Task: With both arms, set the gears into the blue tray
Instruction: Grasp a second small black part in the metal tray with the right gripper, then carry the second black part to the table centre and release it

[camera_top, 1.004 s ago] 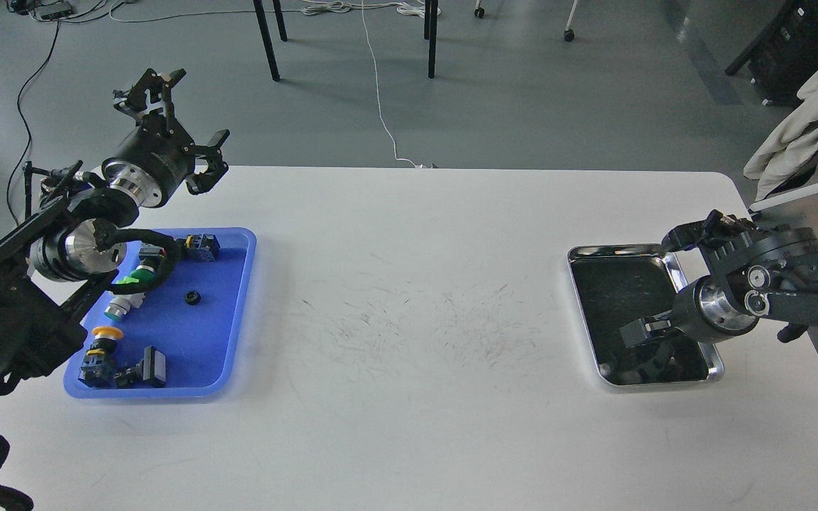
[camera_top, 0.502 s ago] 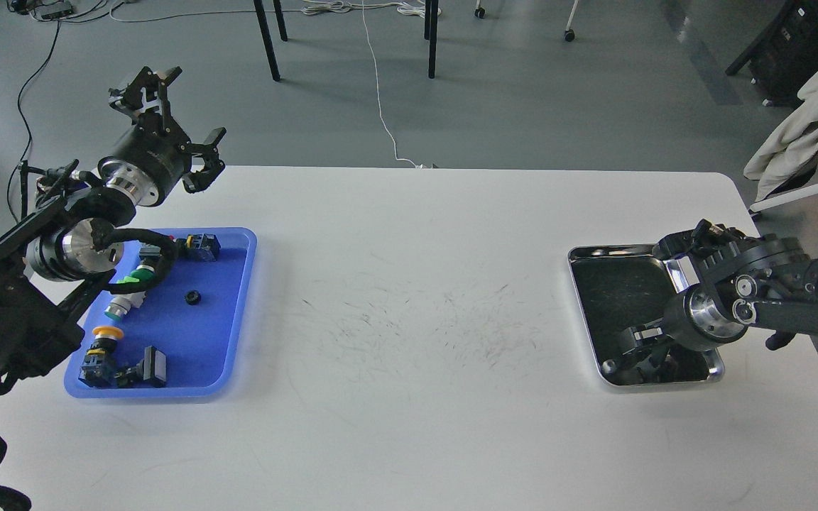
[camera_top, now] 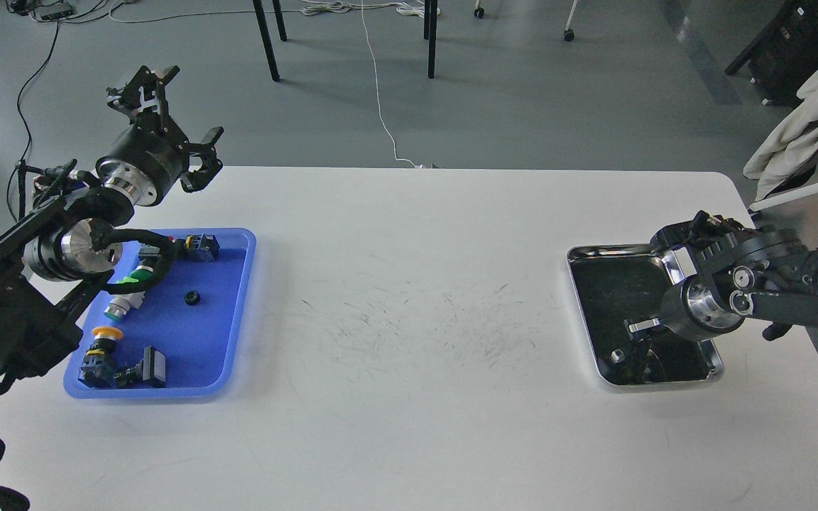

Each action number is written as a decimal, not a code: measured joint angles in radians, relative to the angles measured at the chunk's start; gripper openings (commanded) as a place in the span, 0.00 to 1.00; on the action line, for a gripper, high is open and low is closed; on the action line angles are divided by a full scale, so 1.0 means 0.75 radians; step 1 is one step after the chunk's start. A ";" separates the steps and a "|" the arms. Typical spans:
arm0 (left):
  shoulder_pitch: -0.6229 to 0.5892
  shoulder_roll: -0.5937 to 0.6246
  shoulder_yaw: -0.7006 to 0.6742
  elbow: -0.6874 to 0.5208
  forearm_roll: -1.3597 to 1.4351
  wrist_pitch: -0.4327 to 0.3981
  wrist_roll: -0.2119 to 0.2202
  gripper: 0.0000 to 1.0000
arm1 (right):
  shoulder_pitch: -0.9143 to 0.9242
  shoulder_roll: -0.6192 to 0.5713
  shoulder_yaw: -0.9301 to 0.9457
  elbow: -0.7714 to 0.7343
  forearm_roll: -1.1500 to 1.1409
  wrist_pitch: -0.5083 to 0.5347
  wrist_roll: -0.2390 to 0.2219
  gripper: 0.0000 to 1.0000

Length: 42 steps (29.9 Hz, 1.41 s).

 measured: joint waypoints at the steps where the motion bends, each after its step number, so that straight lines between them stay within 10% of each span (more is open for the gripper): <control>1: 0.000 0.002 0.000 0.000 0.000 0.000 0.000 0.98 | 0.025 0.000 0.014 0.001 0.002 -0.003 0.000 0.02; 9: 0.000 0.009 -0.002 0.002 0.000 0.000 -0.001 0.98 | 0.202 0.118 0.223 0.000 0.259 -0.056 0.010 0.02; 18: -0.003 0.014 -0.006 0.021 -0.004 -0.002 -0.001 0.98 | 0.164 0.693 0.309 -0.352 0.606 -0.239 0.011 0.02; 42: -0.002 0.064 -0.006 0.023 -0.006 -0.004 0.001 0.98 | -0.149 0.728 0.382 -0.191 0.631 -0.343 0.037 0.08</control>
